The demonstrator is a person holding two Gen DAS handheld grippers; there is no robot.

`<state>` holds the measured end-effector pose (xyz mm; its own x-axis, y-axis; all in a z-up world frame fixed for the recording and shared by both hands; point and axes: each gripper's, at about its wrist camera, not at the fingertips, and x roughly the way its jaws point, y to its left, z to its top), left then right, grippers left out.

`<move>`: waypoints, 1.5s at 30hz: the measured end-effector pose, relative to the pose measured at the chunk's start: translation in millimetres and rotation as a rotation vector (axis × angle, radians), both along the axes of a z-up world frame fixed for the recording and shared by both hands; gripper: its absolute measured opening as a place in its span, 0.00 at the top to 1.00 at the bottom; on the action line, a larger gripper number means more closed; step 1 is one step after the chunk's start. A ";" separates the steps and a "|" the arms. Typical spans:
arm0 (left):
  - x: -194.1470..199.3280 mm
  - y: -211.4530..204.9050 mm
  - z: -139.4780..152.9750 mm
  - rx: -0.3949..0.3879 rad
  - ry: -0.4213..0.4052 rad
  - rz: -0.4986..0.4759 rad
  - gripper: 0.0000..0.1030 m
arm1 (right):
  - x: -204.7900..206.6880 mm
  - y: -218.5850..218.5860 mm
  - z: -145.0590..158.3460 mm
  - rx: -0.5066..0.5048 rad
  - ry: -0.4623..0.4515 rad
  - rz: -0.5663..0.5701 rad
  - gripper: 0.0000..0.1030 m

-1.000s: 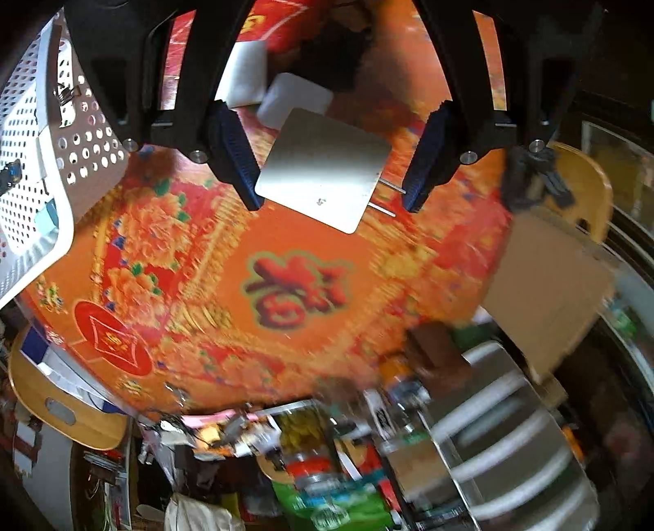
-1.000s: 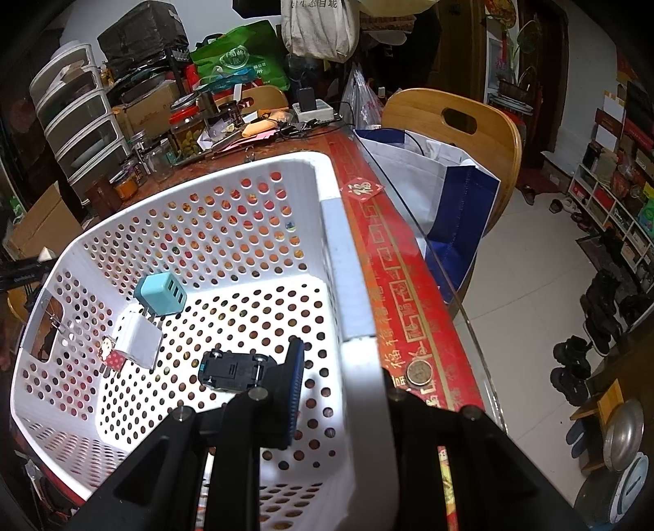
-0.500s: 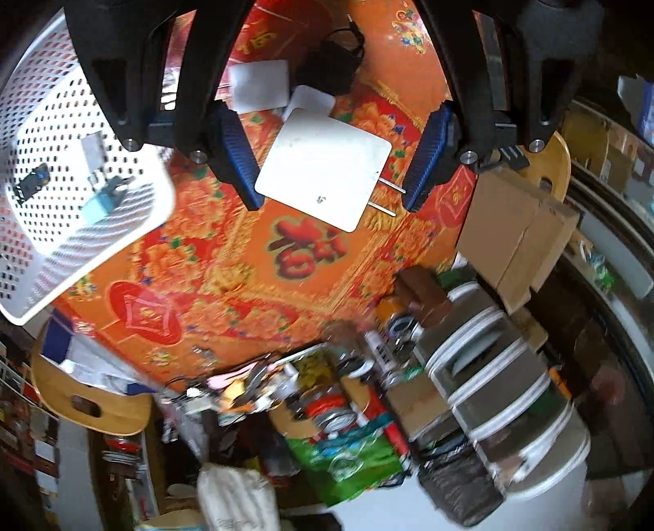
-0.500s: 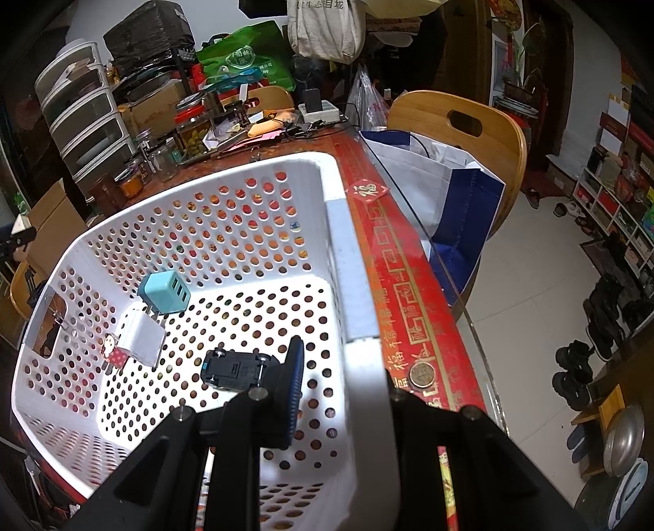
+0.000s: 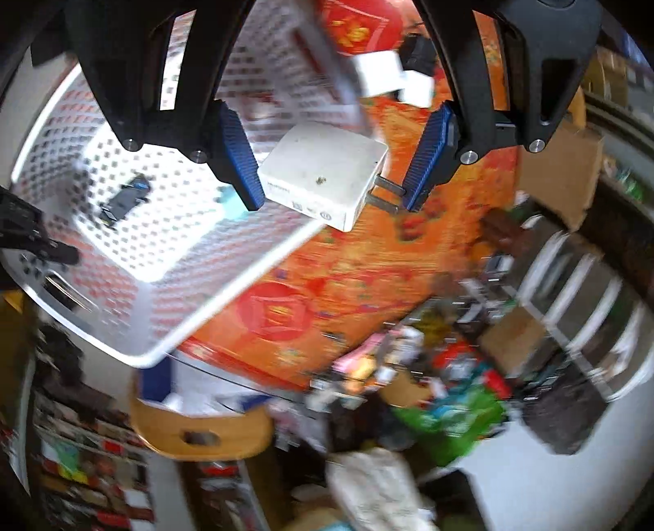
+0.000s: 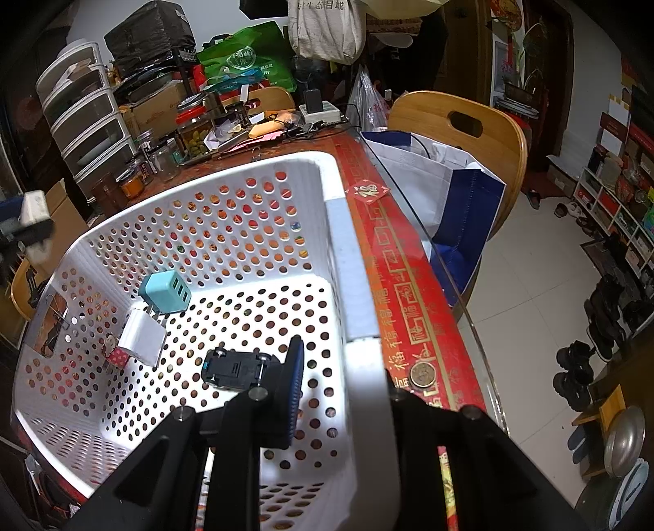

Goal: Organize rigid objects
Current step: 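Carry the white charger into the basket and release it with the left tool, then grasp the large white charger on the table with the left tool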

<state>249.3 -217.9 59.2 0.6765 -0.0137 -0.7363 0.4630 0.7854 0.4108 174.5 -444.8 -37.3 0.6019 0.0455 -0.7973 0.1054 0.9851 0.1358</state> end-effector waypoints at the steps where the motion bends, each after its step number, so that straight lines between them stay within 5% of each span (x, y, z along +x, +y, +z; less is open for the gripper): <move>1: 0.4 -13.4 -8.2 0.020 0.036 -0.022 0.34 | -0.2 0.0 -0.2 0.000 0.001 -0.001 0.79; 12: 17.4 -86.7 -95.8 0.153 0.395 -0.123 0.35 | 0.2 -0.3 1.2 0.003 0.003 -0.001 0.79; 16: 21.1 -89.8 -108.3 0.162 0.444 -0.147 0.34 | 1.6 -0.5 1.3 0.008 0.004 0.000 0.78; 20: 18.3 -87.7 -99.4 0.144 0.402 -0.155 0.32 | 2.5 -0.3 1.0 0.008 0.007 0.000 0.78; 25: -8.1 -21.3 -23.9 -0.048 0.197 -0.118 0.14 | 2.4 -0.9 1.1 0.011 0.005 0.003 0.78; 30: -33.3 114.2 24.9 -0.225 0.043 0.057 0.00 | 3.5 -0.9 1.1 0.008 0.007 0.005 0.78; 32: -27.9 167.5 13.7 -0.262 0.027 0.185 0.00 | 3.8 -0.7 1.0 0.011 0.004 0.004 0.78; 35: -14.4 221.8 -31.5 -0.314 0.119 0.321 0.00 | 3.4 -1.1 0.8 0.014 -0.001 0.003 0.78; 40: -18.9 235.8 -97.9 -0.415 0.255 0.314 0.01 | 4.0 -1.2 0.2 0.012 0.005 0.000 0.78; 45: -15.9 219.3 -124.6 -0.439 0.295 0.324 0.05 | 4.3 -1.3 0.1 0.010 0.008 -0.005 0.78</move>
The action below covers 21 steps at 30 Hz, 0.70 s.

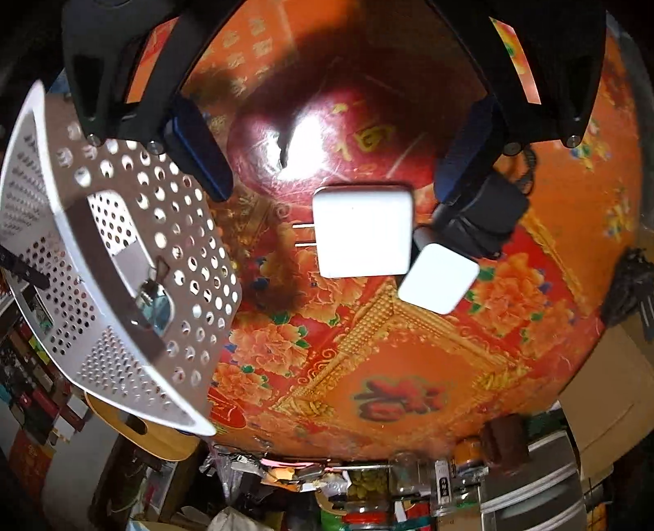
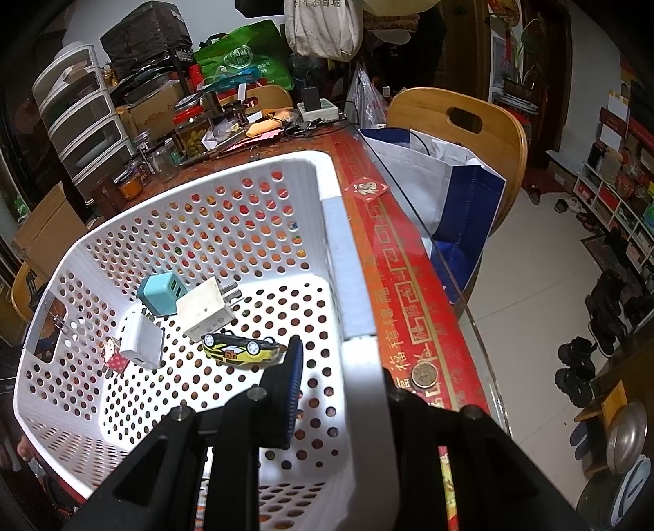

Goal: Organize rigid objects
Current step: 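Grasp the large white charger on the table with the left tool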

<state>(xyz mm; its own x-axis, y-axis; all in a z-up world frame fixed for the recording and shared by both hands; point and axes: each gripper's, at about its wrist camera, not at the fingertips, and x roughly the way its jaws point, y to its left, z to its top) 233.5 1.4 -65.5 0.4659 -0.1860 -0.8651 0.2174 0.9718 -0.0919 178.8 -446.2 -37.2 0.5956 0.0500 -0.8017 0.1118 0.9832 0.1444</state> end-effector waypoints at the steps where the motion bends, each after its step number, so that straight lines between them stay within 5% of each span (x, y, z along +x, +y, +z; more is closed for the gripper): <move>1: 4.9 -0.8 -3.9 -0.007 0.014 0.007 0.05 | -0.2 0.0 0.0 0.001 0.000 -0.001 0.78; 16: 46.4 -9.6 -45.3 -0.032 0.073 0.108 0.05 | -0.1 0.0 0.1 -0.005 0.003 -0.001 0.78; 18: 46.6 -11.9 -45.4 -0.009 0.063 0.127 0.10 | 0.0 0.0 0.1 -0.005 0.003 -0.001 0.78; 20: 45.3 -12.9 -43.9 0.022 0.046 0.142 0.31 | -0.1 0.0 0.1 -0.005 0.003 0.000 0.78; 21: 44.9 -14.3 -42.6 0.036 0.039 0.144 0.32 | -0.2 0.0 0.0 -0.005 0.002 0.000 0.78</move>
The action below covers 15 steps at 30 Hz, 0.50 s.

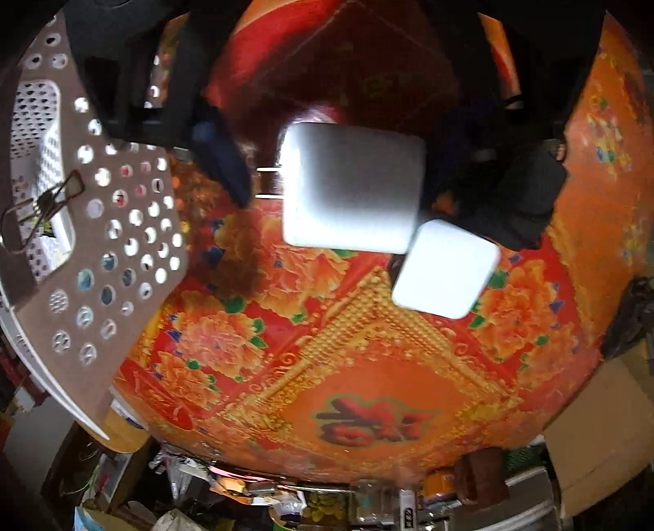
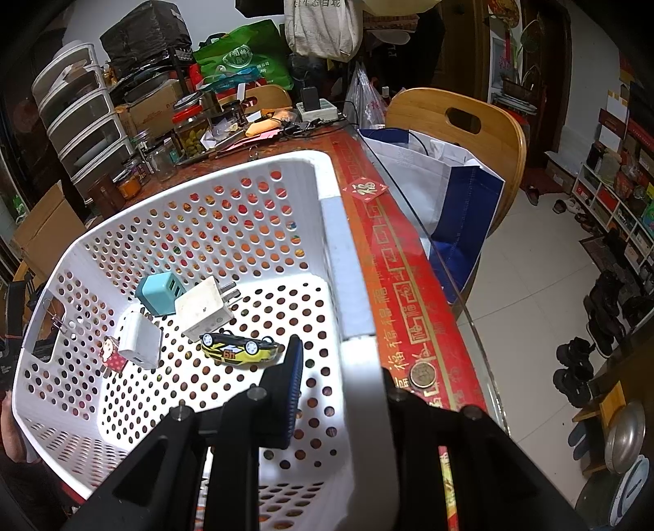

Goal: Organize rigid objects
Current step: 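Grasp the large white charger on the table with the left tool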

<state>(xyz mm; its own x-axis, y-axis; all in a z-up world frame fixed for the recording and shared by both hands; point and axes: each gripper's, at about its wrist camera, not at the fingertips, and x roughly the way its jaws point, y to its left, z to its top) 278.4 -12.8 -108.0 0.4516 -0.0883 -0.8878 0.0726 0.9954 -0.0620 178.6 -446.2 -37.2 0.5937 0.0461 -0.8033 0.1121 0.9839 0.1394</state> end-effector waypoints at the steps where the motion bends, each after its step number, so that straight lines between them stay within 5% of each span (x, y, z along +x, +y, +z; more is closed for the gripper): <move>1: -0.1 0.2 0.1 -0.002 0.000 -0.002 0.32 | 0.1 0.1 0.1 0.000 0.000 -0.001 0.78; 7: -14.5 4.0 17.0 0.017 -0.091 0.000 0.32 | 0.5 0.1 1.0 0.001 0.000 0.001 0.78; 15: -50.8 11.3 78.2 0.031 -0.259 -0.013 0.32 | 1.1 0.1 1.7 0.003 -0.003 0.004 0.78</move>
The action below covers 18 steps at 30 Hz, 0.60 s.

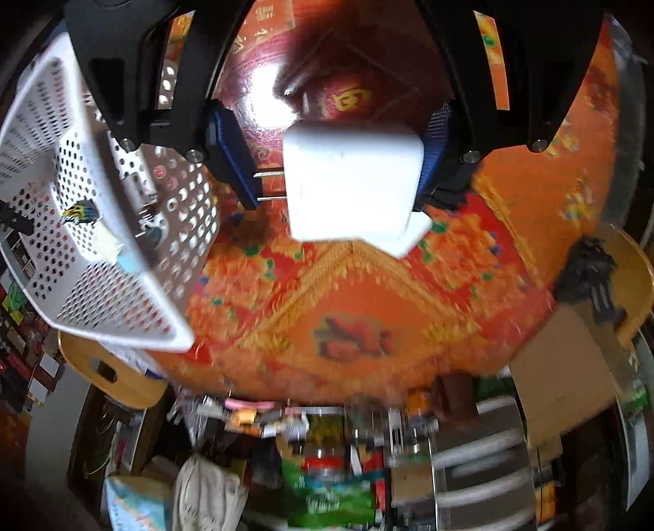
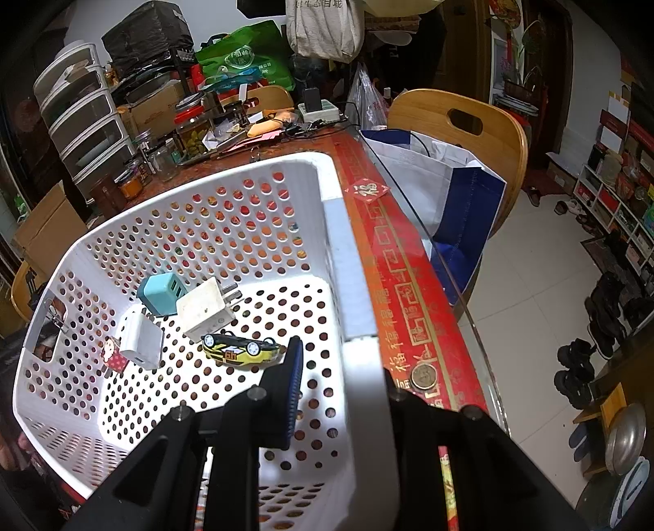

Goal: Organize rigid objects
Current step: 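Grasp the large white charger on the table with the left tool, then lower the large white charger into the basket and open the left tool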

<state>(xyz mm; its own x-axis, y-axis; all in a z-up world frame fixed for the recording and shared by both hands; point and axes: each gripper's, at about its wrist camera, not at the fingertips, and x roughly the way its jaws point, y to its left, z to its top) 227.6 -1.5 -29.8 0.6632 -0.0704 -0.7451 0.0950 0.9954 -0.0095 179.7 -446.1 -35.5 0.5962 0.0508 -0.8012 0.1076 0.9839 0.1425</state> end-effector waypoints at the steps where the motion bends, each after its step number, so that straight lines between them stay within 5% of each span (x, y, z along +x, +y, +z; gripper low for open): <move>1: -3.7 0.5 12.1 0.011 -0.028 -0.004 0.32 | 0.1 0.1 0.0 0.000 0.001 0.000 0.78; 5: -12.7 -4.1 51.9 0.104 -0.130 0.007 0.32 | 1.3 0.6 -0.3 -0.004 0.007 0.004 0.78; 13: -10.4 -3.5 80.1 0.104 -0.141 0.003 0.32 | 1.0 0.9 -0.9 -0.001 0.002 0.009 0.78; 18: -16.2 -28.8 100.6 0.172 -0.191 -0.035 0.32 | 0.8 1.0 -0.8 0.000 0.001 0.009 0.78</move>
